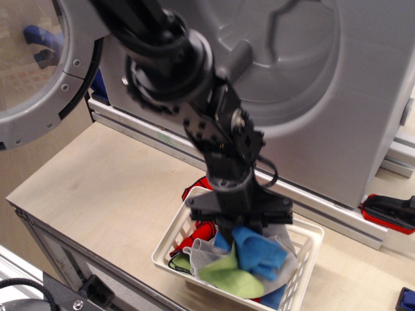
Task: Put clothes in laundry machine
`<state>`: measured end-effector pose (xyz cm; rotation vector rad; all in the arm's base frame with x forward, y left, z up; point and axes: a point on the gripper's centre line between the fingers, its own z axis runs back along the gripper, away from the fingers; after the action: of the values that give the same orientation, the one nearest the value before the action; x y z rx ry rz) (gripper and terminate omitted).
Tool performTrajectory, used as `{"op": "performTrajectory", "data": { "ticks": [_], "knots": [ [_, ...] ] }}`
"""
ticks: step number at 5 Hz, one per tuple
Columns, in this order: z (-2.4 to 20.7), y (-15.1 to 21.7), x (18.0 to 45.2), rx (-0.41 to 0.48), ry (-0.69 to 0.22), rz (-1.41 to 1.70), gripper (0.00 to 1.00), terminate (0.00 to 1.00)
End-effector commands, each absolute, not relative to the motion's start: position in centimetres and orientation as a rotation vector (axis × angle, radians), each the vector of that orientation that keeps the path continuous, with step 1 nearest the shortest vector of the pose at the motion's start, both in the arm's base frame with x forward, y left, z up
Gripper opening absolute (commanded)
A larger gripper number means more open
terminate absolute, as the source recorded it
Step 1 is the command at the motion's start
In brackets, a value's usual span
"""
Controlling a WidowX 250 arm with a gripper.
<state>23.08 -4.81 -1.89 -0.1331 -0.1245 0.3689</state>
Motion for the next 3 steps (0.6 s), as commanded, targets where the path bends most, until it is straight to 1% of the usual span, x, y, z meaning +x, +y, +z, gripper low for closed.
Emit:
{"op": "performTrajectory", "data": {
  "ticks": [1,2,3],
  "knots": [
    [4.0,-5.4,23.9,-0.166,-0.314,0.328,0.0,0.0],
    [7.5,-5.4,24.1,-0.21,-0.419,0.296,0.0,0.0],
    [10.6,-4.4,24.9,-0.249,-0.538,0.26,0.0,0.0]
  ]
}}
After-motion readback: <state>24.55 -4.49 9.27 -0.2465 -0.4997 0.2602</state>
